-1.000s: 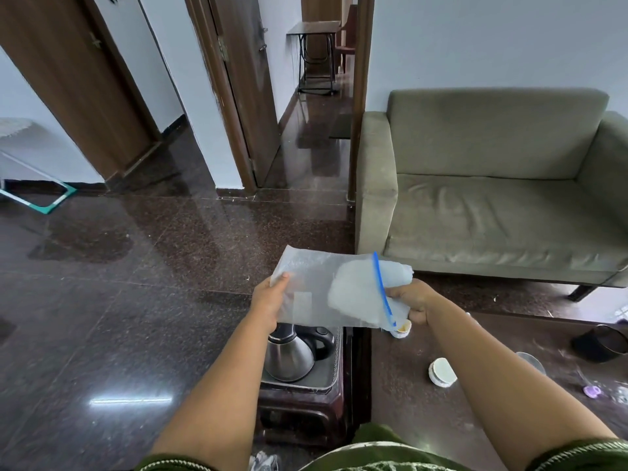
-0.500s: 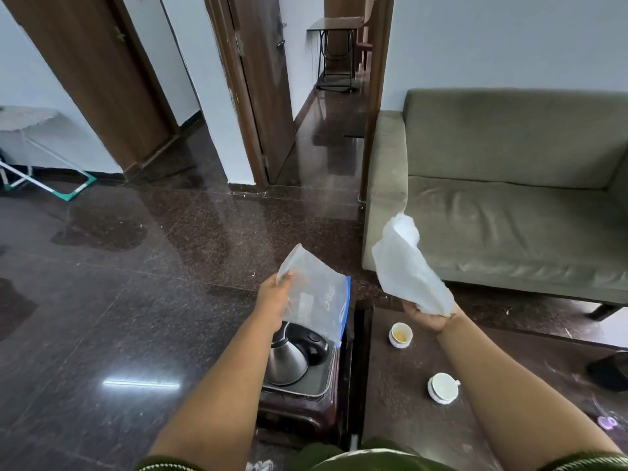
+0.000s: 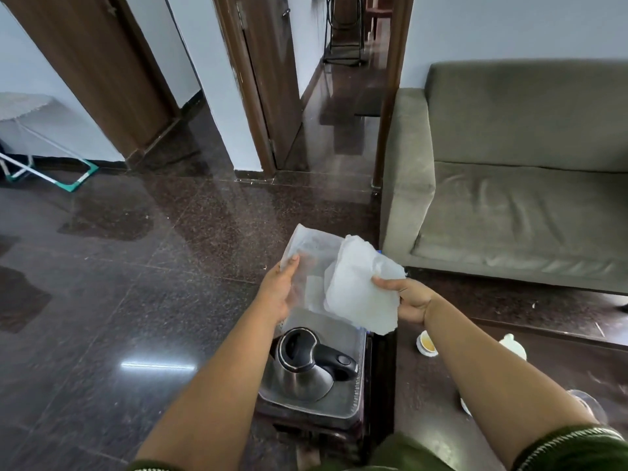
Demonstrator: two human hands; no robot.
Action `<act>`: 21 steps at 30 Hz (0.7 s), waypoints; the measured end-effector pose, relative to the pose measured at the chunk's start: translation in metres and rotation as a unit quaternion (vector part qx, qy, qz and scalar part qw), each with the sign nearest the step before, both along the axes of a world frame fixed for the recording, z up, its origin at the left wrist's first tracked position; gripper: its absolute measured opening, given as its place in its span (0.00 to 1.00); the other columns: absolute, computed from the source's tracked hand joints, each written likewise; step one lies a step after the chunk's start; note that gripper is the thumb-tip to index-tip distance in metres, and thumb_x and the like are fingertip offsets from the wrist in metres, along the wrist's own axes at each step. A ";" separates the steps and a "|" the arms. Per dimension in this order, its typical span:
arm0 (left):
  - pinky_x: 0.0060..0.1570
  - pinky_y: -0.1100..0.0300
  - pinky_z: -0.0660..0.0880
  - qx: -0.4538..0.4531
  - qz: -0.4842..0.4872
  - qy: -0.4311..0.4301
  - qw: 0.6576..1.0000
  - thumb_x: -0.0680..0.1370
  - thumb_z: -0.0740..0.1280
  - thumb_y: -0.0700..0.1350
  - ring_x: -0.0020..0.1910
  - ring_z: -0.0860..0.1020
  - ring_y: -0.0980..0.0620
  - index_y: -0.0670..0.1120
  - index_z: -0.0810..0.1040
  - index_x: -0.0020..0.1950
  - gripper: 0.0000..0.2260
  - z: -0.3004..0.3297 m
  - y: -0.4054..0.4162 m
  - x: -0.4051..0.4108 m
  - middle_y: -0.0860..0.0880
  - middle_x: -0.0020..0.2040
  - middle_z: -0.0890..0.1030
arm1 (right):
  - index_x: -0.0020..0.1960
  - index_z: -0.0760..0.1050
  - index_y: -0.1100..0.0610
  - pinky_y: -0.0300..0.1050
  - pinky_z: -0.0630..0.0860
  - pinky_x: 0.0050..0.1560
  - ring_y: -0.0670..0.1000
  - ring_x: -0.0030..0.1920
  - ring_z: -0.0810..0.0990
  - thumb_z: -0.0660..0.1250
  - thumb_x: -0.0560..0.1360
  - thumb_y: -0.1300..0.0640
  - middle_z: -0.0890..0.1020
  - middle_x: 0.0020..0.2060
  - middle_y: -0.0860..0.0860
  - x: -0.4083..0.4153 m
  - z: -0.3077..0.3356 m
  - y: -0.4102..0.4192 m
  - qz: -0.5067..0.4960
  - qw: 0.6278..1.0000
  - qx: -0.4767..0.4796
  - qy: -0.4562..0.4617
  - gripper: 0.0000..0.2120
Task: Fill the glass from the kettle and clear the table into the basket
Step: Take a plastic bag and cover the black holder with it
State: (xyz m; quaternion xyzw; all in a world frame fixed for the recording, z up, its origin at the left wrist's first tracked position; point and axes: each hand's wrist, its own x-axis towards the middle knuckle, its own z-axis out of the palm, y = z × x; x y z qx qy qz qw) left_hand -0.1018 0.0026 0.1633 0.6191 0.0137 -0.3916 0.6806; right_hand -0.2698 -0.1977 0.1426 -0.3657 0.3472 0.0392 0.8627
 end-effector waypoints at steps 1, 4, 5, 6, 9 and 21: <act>0.52 0.48 0.80 0.013 0.003 0.007 1.000 0.78 0.66 0.52 0.51 0.83 0.45 0.46 0.81 0.57 0.14 -0.008 0.001 0.008 0.45 0.51 0.85 | 0.61 0.77 0.63 0.59 0.77 0.53 0.59 0.55 0.82 0.69 0.72 0.64 0.83 0.55 0.60 0.011 -0.005 0.002 0.000 1.000 -0.008 0.018 0.17; 0.42 0.53 0.79 0.130 -0.002 -0.092 0.987 0.78 0.67 0.52 0.45 0.83 0.44 0.46 0.81 0.51 0.11 -0.044 0.004 0.033 0.45 0.45 0.85 | 0.59 0.77 0.65 0.56 0.78 0.46 0.59 0.48 0.83 0.69 0.74 0.67 0.83 0.52 0.59 0.041 -0.030 0.008 -0.029 0.994 -0.059 0.092 0.14; 0.42 0.52 0.77 0.182 -0.014 -0.148 0.972 0.78 0.67 0.51 0.45 0.82 0.42 0.45 0.80 0.48 0.10 -0.058 0.006 0.040 0.44 0.44 0.83 | 0.60 0.76 0.66 0.57 0.78 0.48 0.59 0.47 0.83 0.69 0.74 0.68 0.83 0.51 0.60 0.048 -0.042 0.010 -0.038 0.989 -0.077 0.119 0.15; 0.44 0.49 0.78 0.223 -0.036 -0.186 0.956 0.78 0.67 0.51 0.46 0.81 0.40 0.45 0.79 0.48 0.09 -0.072 0.008 0.046 0.42 0.45 0.83 | 0.61 0.76 0.67 0.60 0.78 0.50 0.61 0.48 0.82 0.70 0.73 0.69 0.83 0.51 0.61 0.055 -0.055 0.012 -0.045 0.984 -0.089 0.146 0.16; 0.48 0.47 0.78 0.278 -0.124 -0.214 0.928 0.76 0.69 0.50 0.49 0.80 0.43 0.46 0.74 0.56 0.13 -0.110 0.014 0.059 0.45 0.50 0.80 | 0.62 0.74 0.69 0.64 0.76 0.57 0.65 0.54 0.80 0.71 0.73 0.69 0.80 0.56 0.65 0.072 -0.095 0.023 -0.043 0.964 -0.149 0.217 0.18; 0.46 0.53 0.73 0.356 -0.337 -0.301 0.818 0.78 0.63 0.41 0.47 0.77 0.45 0.47 0.67 0.56 0.09 -0.213 0.030 0.076 0.47 0.48 0.78 | 0.58 0.77 0.63 0.34 0.64 0.50 0.50 0.48 0.72 0.63 0.77 0.65 0.73 0.63 0.53 0.099 -0.209 0.068 0.057 0.817 -0.489 0.300 0.11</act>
